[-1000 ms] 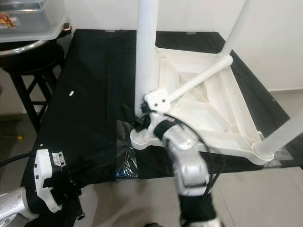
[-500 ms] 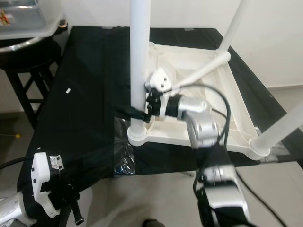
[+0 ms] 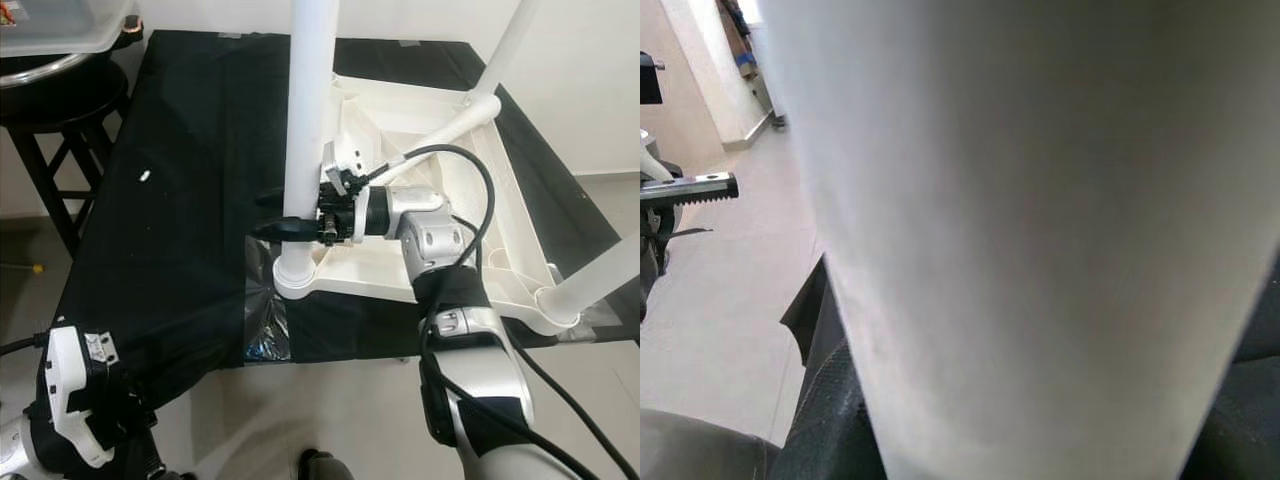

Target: Building children table

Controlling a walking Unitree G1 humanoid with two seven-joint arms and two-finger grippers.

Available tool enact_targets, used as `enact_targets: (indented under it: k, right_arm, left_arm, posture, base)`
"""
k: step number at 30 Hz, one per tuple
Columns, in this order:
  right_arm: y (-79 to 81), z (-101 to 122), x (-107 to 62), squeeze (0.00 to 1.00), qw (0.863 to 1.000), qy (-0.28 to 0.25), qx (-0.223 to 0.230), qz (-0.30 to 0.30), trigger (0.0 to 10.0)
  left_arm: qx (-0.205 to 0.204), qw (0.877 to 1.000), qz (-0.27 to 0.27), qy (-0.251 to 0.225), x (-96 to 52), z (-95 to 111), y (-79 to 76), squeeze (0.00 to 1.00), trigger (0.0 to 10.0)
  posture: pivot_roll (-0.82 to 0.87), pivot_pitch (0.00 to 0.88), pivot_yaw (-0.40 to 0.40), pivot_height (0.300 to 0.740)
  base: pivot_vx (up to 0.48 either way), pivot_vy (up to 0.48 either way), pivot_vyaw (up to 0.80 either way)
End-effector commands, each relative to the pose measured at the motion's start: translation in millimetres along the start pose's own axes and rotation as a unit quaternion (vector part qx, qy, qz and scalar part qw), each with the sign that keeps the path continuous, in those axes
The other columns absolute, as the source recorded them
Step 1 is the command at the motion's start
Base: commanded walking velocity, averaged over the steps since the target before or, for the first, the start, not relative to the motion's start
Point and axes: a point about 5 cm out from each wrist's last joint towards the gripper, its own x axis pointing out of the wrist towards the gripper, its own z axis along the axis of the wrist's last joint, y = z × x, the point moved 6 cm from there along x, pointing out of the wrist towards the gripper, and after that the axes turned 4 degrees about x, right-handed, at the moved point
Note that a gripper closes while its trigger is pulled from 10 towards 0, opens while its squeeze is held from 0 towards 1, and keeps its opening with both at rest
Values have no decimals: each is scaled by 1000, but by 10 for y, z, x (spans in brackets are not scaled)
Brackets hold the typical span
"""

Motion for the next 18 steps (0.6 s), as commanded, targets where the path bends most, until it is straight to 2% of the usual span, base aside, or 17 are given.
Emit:
enact_targets:
  k: [1,3,4,5,6,7,8,9,10,11,12,15,17,18]
  right_arm:
    - [-1,-105,-77,0,1000,5,21,-8,0]
    - [-7,-154,-123,0,999,4,18,-29,0]
    - [-36,-223,-182,0,997,0,12,-78,0]
    - [-36,-223,-182,0,997,0,12,-78,0]
    - [-69,-370,-227,0,984,-7,26,-174,0]
    - [-69,-370,-227,0,984,-7,26,-174,0]
    - [-109,-798,-472,0,897,38,49,-437,0]
    - [-109,-798,-472,0,897,38,49,-437,0]
    - [14,-991,-685,0,834,85,40,-544,0]
    - [160,-1077,-753,0,800,93,56,-590,0]
    - [275,-1122,-751,0,787,96,66,-605,0]
    - [329,-1116,-676,0,794,88,68,-598,0]
    - [307,-1064,-460,0,820,78,55,-565,0]
    - [307,-1064,-460,0,820,78,55,-565,0]
  left_arm:
    - [-3,1000,-2,6,-9,-21,-8,0,10000]
    - [-1,1000,-1,5,-2,-22,2,0,10000]
    - [0,1000,1,4,1,-23,16,0,10000]
    - [0,1000,1,4,1,-23,16,0,10000]
    - [1,1000,2,3,4,-28,32,0,10000]
    - [1,1000,2,3,4,-28,32,0,10000]
    - [4,1000,3,6,6,-52,67,0,10000]
    - [4,1000,3,6,6,-52,67,0,10000]
    - [8,1000,0,12,12,-74,77,0,10000]
    - [10,1000,-2,13,25,-84,84,0,10000]
    - [8,1000,-4,10,40,-78,85,0,10000]
    - [7,1000,-5,7,53,-73,91,0,10000]
    - [7,1000,-10,-1,92,-59,94,0,10000]
    - [7,1000,-10,-1,92,-59,94,0,10000]
  posture:
    - [107,225,-107,740]
    - [96,219,-108,740]
    - [83,213,-109,740]
    - [83,213,-109,740]
    - [71,206,-107,740]
    - [71,206,-107,740]
    - [50,203,-88,740]
    - [50,203,-88,740]
    - [45,203,-86,740]
    - [40,196,-76,740]
    - [40,196,-76,740]
    - [27,189,-67,740]
    - [28,178,-65,740]
    - [28,178,-65,740]
  base:
    - [0,0,0]
    - [0,0,0]
    - [0,0,0]
    - [0,0,0]
    - [0,0,0]
    - [0,0,0]
    - [0,0,0]
    - [0,0,0]
    - [0,0,0]
    - [0,0,0]
    - [0,0,0]
    - [0,0,0]
    - [0,0,0]
    - [0,0,0]
